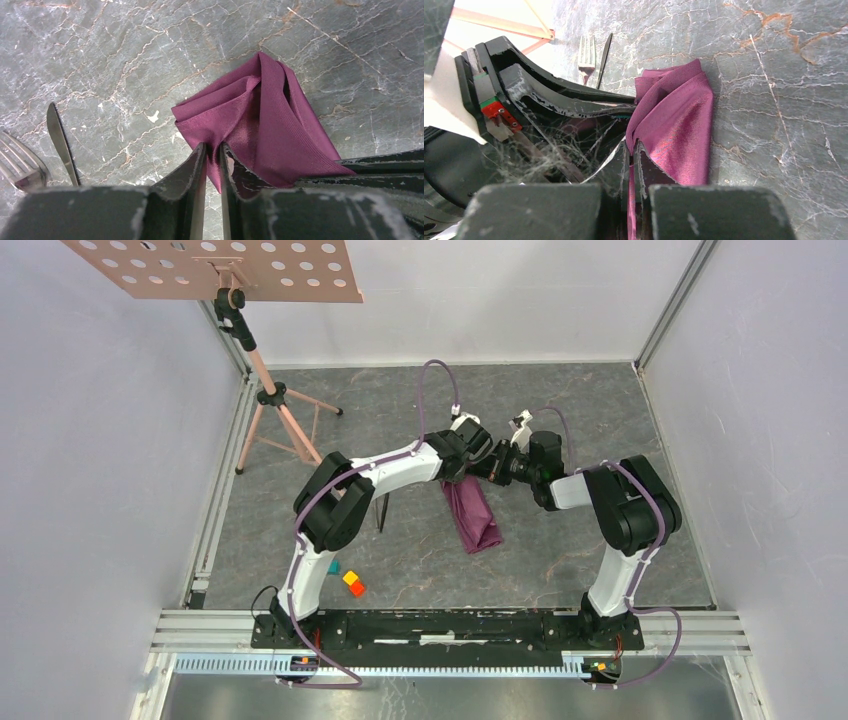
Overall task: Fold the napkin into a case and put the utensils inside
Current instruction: Insert the folded napkin into the top corner of the smaller rectangle at the center of the board.
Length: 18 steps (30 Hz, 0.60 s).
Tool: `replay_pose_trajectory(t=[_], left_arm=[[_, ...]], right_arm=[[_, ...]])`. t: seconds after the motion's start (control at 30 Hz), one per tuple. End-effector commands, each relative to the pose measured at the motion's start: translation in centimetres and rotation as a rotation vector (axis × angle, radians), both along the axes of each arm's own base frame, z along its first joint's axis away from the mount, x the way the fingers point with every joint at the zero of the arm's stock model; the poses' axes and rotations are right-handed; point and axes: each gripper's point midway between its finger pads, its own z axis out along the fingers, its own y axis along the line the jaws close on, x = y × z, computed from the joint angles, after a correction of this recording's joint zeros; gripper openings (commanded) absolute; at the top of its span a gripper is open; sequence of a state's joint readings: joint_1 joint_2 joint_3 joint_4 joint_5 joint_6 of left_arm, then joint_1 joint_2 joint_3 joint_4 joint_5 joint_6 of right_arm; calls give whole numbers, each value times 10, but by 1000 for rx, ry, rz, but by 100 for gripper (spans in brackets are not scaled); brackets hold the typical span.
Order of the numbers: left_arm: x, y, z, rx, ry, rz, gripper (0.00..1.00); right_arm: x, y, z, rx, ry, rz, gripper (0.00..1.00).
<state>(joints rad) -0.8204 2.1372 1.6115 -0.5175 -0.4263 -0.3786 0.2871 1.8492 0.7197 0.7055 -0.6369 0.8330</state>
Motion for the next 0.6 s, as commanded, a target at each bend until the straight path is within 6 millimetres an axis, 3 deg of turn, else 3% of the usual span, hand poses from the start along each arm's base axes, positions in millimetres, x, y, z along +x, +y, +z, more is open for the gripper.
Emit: replay_pose_trajectory(t=[0.0,0.3,0.57], left_arm=[[12,-3,16,33,-59,-16,19],[11,-10,38,-43,-82,-21,3],[8,-12,45,-96,-81,-19,2]], right_arm=[[11,4,16,24,-69,9,0],[11,18,4,-67,-68,20,0],[8,33,-14,-114,-28,32,0]])
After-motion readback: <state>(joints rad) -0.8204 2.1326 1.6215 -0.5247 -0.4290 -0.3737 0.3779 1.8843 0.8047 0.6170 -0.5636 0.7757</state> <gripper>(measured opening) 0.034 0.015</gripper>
